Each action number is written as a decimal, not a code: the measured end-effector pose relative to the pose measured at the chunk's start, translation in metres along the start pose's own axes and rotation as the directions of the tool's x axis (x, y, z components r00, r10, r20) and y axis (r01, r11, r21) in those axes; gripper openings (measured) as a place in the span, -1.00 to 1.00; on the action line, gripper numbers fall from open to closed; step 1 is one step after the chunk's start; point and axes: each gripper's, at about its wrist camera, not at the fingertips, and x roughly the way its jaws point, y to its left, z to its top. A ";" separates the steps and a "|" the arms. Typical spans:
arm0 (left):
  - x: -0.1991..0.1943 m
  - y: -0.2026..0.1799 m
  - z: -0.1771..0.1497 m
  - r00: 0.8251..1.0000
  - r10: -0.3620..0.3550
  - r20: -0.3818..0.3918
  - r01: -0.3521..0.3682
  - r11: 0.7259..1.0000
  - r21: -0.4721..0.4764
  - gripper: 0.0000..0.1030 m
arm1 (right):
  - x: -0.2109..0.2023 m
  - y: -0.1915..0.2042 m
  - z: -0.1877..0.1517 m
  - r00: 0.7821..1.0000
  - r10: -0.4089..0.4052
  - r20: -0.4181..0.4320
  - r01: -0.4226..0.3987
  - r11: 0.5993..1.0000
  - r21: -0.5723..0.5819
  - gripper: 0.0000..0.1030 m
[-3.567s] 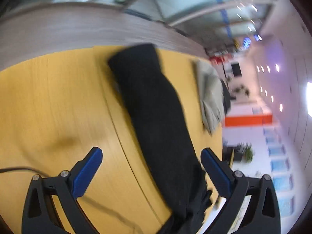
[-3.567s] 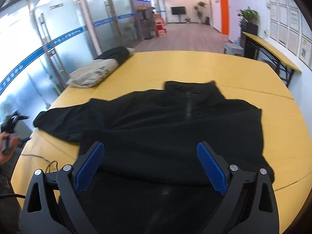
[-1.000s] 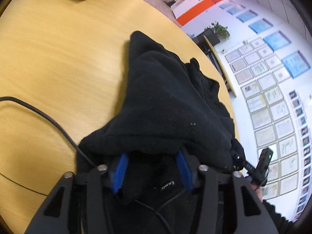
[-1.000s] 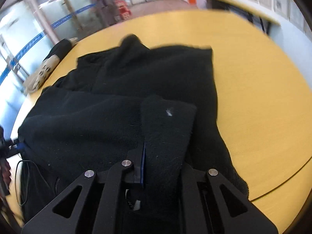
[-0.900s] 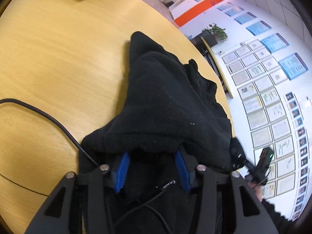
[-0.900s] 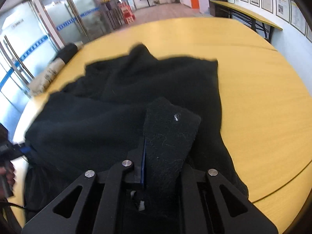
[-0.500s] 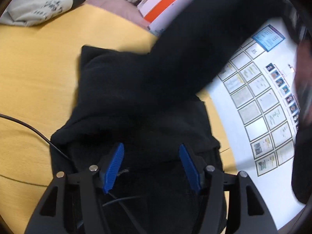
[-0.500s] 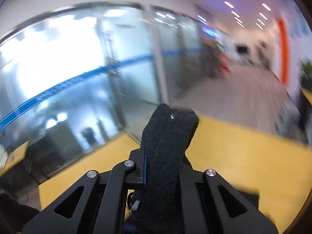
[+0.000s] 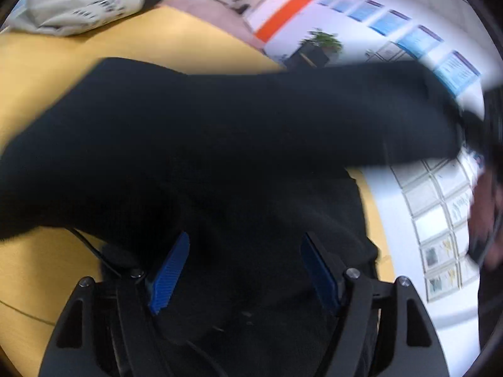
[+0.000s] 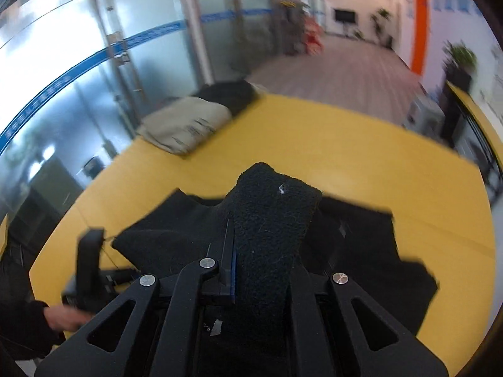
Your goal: Fold clothes
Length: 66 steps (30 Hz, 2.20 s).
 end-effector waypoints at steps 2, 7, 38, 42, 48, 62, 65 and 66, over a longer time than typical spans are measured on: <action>0.008 0.010 0.003 1.000 0.007 -0.014 -0.007 1.000 -0.013 0.42 | -0.009 -0.031 -0.024 0.999 -0.052 -0.005 0.052 0.997 0.049 -0.89; 0.007 0.017 0.001 0.999 0.050 -0.008 -0.050 0.998 0.034 0.04 | -0.001 -0.100 -0.086 0.987 -0.130 -0.095 0.145 0.974 0.176 -0.89; 0.020 -0.043 0.037 0.983 0.110 -0.148 -0.064 0.956 0.286 0.78 | -0.011 -0.122 -0.153 0.976 -0.216 -0.009 0.215 0.965 0.151 0.24; 0.039 -0.037 0.013 0.977 0.135 -0.165 -0.078 0.947 0.312 0.76 | 0.044 -0.170 -0.202 0.957 -0.211 -0.200 0.266 0.915 0.304 -0.17; 0.017 -0.040 -0.039 0.980 0.097 -0.175 -0.037 0.948 0.317 0.76 | 0.016 -0.171 -0.209 0.936 -0.285 -0.207 0.335 0.903 0.270 -0.57; -0.007 -0.048 0.014 1.000 -0.001 -0.022 0.006 0.973 0.229 0.71 | 0.063 -0.154 -0.161 0.973 -0.174 -0.150 0.220 0.899 0.380 0.15; 0.008 -0.049 0.020 0.998 0.054 -0.039 -0.042 0.965 0.260 0.74 | 0.025 -0.161 -0.183 0.970 -0.232 -0.066 0.237 0.864 0.443 0.26; 0.016 -0.043 0.018 0.994 0.087 -0.064 -0.068 0.962 0.265 0.73 | 0.013 -0.157 -0.188 0.964 -0.264 -0.039 0.255 0.866 0.429 0.39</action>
